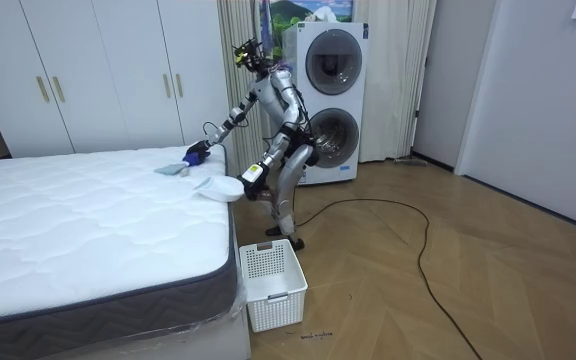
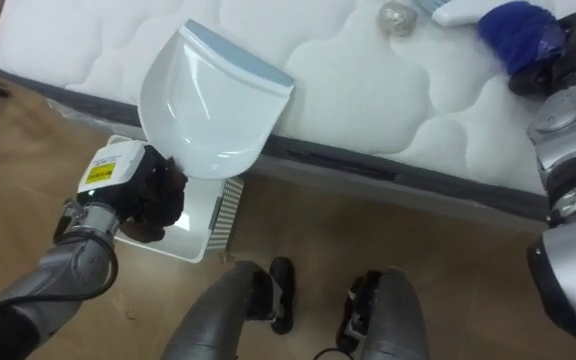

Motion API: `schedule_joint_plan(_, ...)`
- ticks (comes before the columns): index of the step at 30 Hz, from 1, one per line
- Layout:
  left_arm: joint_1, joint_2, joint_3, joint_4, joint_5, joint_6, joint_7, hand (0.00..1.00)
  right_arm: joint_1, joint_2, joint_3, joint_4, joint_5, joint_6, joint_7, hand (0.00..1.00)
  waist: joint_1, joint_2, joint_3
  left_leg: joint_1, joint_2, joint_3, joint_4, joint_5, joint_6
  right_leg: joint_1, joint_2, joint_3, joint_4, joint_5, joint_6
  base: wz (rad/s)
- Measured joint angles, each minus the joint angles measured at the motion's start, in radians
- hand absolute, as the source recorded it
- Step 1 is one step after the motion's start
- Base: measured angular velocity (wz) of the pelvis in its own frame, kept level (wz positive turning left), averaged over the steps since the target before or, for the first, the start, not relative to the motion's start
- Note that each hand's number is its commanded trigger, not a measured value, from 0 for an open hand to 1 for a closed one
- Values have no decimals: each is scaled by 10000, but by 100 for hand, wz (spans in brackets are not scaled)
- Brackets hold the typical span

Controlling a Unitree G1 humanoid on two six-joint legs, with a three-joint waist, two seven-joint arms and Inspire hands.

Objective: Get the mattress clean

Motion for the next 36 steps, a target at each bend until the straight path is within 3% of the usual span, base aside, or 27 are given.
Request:
schedule_joint_plan(13,4,0,60,1,243,2,-51,100,56,-54,-131,-15,-69,-45,305,100,-4,-2,0,117,103,15,-8,6,-50,124,105,-1,-82,25,-48,-1)
schedule_joint_plan(16,6,-1,45,0,326,-4,-80,100,159,-52,-51,-33,-746,-29,378,100,-37,-15,5,316,135,16,-41,-12,-68,336,155,-10,-154,32,-40,-4)
schedule_joint_plan(21,-70,-4,45,-3,317,-106,-90,100,143,-52,209,-18,-2151,24,367,100,-89,-165,26,531,162,113,-66,-14,-71,479,158,68,-176,49,-47,-5)
schedule_joint_plan(23,-89,19,45,-1,324,-161,-90,100,144,-53,353,2,-2503,84,356,100,-97,-397,23,623,191,184,-71,-14,-71,505,190,149,-193,70,-54,-9)
schedule_joint_plan(26,-80,69,49,-2,344,-352,-90,100,143,-55,348,4,-3276,106,255,100,-139,-522,17,724,357,192,-80,-14,-72,694,338,60,-414,197,-80,-11)
schedule_joint_plan(34,-158,686,34,-15,345,-780,-219,100,84,-89,445,3,-4668,241,-18,100,-445,-739,32,1407,577,258,-522,-1,-35,1514,648,4,-1239,601,104,-13)
schedule_joint_plan(36,-181,894,37,-136,354,-887,-333,100,82,-158,445,1,-5146,278,-220,100,-386,-740,32,1514,691,341,-575,-60,102,1646,761,15,-1440,710,168,-15)
